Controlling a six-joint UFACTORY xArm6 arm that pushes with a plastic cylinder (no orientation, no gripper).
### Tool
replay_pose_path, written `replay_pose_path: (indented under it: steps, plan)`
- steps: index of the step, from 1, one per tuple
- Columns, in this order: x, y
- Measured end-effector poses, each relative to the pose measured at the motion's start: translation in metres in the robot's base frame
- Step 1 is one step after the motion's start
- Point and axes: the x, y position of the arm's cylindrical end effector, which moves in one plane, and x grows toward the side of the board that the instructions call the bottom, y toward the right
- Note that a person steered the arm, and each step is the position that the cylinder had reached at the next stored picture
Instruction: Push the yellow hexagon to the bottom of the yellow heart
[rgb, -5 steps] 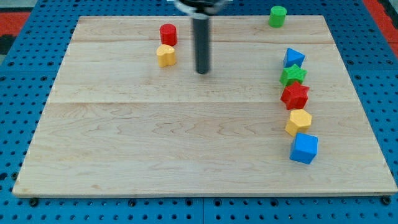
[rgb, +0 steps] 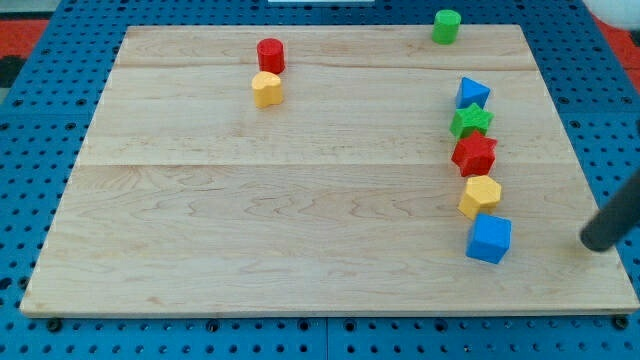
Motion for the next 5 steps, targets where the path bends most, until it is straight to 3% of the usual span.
replay_pose_path:
  steps: [1, 3, 4, 5]
  plan:
    - [-0.023, -0.010]
    - [-0.028, -0.173]
    - [-0.062, -0.175]
    - [-0.036, -0.163]
